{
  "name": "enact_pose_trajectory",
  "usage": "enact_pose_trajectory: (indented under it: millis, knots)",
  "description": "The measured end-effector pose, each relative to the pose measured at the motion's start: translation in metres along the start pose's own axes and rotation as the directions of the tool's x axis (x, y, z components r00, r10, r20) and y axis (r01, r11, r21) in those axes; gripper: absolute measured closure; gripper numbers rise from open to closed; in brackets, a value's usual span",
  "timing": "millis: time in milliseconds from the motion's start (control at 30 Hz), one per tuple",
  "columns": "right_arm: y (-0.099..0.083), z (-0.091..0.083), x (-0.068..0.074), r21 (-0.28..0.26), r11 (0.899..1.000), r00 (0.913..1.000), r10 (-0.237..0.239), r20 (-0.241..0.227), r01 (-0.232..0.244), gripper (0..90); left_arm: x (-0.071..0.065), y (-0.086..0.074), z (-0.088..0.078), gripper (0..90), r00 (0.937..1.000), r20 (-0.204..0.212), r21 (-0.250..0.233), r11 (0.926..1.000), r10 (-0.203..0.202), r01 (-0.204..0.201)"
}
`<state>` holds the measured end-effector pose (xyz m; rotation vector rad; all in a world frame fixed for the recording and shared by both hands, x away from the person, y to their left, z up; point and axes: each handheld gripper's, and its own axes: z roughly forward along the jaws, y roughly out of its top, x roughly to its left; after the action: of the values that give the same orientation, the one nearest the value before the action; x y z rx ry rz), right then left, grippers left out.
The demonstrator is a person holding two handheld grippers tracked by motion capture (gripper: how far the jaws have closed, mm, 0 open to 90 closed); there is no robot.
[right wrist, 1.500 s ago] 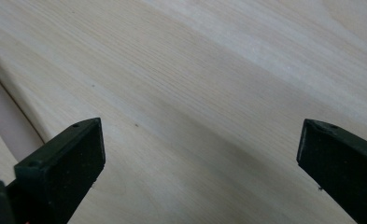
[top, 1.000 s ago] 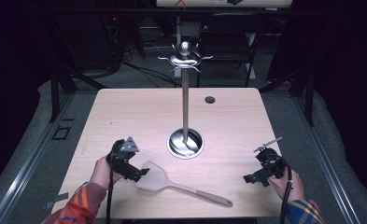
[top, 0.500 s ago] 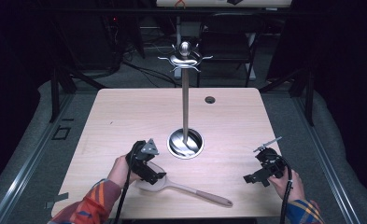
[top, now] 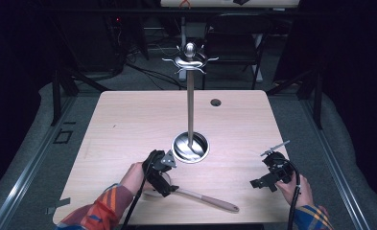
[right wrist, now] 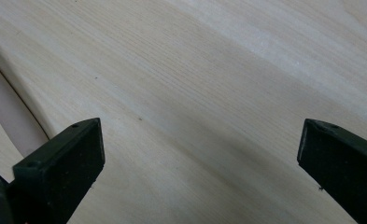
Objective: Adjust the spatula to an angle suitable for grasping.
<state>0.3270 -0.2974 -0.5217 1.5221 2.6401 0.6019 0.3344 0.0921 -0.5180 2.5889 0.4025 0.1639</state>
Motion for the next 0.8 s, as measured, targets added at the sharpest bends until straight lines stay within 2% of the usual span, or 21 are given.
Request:
enact_pose_trajectory:
  millis: [67,167,267,300,333,367,400,533,600,667,733,800]
  knots:
    - [0.001,-0.001,-0.001,0.026,1.0,0.9999,-0.01,0.002,0.01,0.3,-0.003,0.002,0.002,1.3,0.9998,0.012,0.002,0.9999,0.016,-0.016]
    - [0.001,0.0,-0.001,0.031,0.999,0.9999,-0.012,0.0,0.012,0.3,-0.007,0.006,0.007,3.4,0.9991,0.023,0.017,0.9992,0.036,-0.036]
    - [0.001,0.0,0.0,0.023,1.0,1.0,-0.007,-0.003,0.007,0.3,-0.011,0.01,0.012,8.0,0.9973,0.034,0.022,0.9976,0.065,-0.065]
    - [0.001,0.0,0.0,0.028,1.0,0.9999,-0.009,-0.01,0.009,0.3,-0.013,0.013,0.014,10.2,0.9955,0.051,0.021,0.9965,0.08,-0.081]
    - [0.001,0.0,0.0,0.028,1.0,0.9999,-0.009,-0.01,0.009,0.3,-0.013,0.013,0.014,14.1,0.9955,0.051,0.021,0.9965,0.08,-0.081]
    - [0.0,0.0,0.001,0.02,1.0,1.0,-0.002,-0.008,0.002,0.3,-0.015,0.013,0.015,14.1,0.9948,0.056,0.02,0.9961,0.085,-0.086]
    - [0.0,-0.001,0.001,0.016,1.0,0.9999,0.0,-0.017,0.0,0.3,-0.016,0.014,0.017,16.6,0.9944,0.059,0.027,0.9956,0.088,-0.089]
    - [0.0,-0.002,-0.001,0.03,0.999,0.9999,-0.013,0.0,0.013,0.3,-0.018,0.016,0.024,31.7,0.991,0.081,0.03,0.9935,0.107,-0.11]
    - [-0.001,0.0,0.0,0.029,1.0,0.9999,0.001,-0.01,0.0,0.3,-0.02,0.016,0.027,41.3,0.9871,0.09,0.037,0.99,0.133,-0.136]
    - [0.0,0.001,-0.002,0.039,0.999,0.9998,-0.013,-0.012,0.013,0.3,-0.021,0.016,0.03,51.0,0.9824,0.108,0.049,0.9862,0.153,-0.159]
    - [0.0,0.002,-0.003,0.045,0.999,0.9999,-0.013,-0.01,0.013,0.3,-0.02,0.016,0.035,52.6,0.9816,0.115,0.061,0.9852,0.153,-0.161]
    - [-0.001,0.002,-0.002,0.026,1.0,0.9998,0.008,-0.016,-0.008,0.3,-0.021,0.016,0.035,54.4,0.9806,0.117,0.053,0.985,0.157,-0.164]
